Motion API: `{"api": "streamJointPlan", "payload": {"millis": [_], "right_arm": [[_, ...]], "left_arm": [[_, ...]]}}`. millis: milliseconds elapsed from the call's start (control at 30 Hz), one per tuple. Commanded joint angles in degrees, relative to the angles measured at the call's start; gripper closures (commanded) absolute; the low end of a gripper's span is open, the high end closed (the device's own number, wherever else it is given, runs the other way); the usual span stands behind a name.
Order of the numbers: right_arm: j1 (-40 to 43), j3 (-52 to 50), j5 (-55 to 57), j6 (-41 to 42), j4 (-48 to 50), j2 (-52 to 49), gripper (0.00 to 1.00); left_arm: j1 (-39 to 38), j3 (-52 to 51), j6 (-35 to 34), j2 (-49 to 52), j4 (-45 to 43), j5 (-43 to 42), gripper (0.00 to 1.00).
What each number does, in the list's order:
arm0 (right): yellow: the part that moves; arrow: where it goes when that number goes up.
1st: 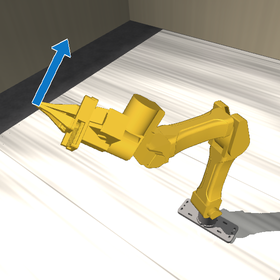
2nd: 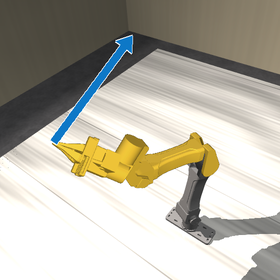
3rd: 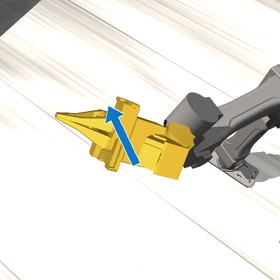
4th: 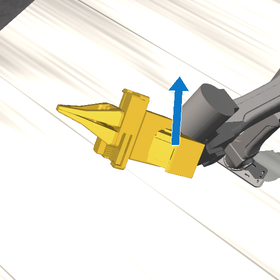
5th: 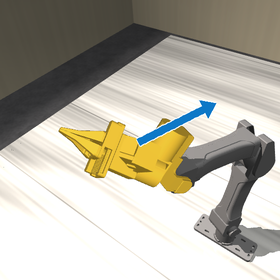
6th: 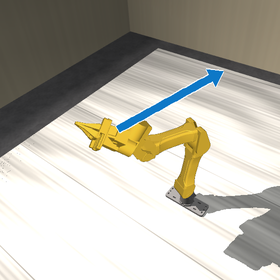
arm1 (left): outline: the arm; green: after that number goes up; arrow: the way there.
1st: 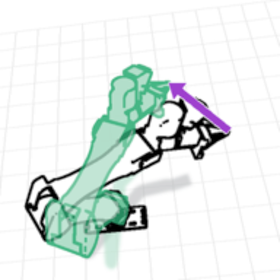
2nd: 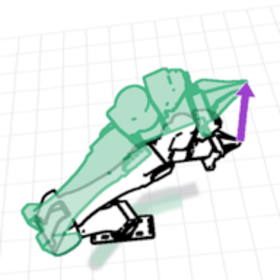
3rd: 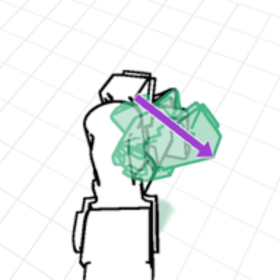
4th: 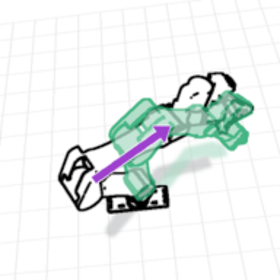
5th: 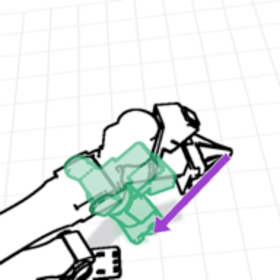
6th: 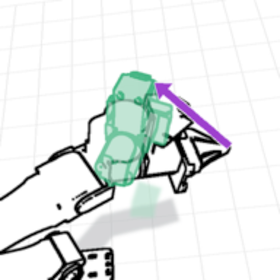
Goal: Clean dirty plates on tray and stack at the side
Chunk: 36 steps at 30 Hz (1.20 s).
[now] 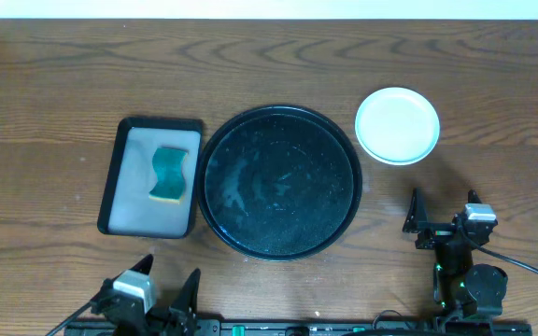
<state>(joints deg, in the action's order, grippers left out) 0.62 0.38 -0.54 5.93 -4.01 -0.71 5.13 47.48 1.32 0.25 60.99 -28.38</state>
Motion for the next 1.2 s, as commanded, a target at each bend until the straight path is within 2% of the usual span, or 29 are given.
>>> {"api": "streamJointPlan", "payload": {"millis": [0,267,633,800,900,1067,1167], "right_arm": [[0.42,-0.07,0.28,0.85,-0.28,0.39,0.01],[0.42,-0.07,0.28,0.85,-0.26,0.39,0.01],[0.42,-0.07,0.28,0.85,-0.26,0.39,0.01],[0.42,-0.07,0.28,0.85,-0.26,0.39,0.01],[0.42,-0.07,0.28,0.85,-0.26,0.39,0.01],[0.42,-0.07,0.28,0.85,-0.26,0.39,0.01],[0.42,-0.07,0.28,0.85,-0.26,0.39,0.01]], "left_arm": [[-0.28,-3.74,0.17,-0.11,-3.06,-0.55,0.22],[-0.28,-13.77,0.28,-0.11,-21.46,-0.55,0.22],[-0.28,-37.18,0.35,-0.15,-68.13,-0.74,0.22],[-0.28,-44.54,0.33,-0.15,-83.25,2.14,0.22],[-0.28,-47.30,0.33,-0.15,-87.80,4.76,0.22],[-0.28,-47.25,0.37,-0.15,-85.81,11.08,0.22],[-0.28,-47.25,0.37,-0.15,-80.32,14.69,0.22]]}}
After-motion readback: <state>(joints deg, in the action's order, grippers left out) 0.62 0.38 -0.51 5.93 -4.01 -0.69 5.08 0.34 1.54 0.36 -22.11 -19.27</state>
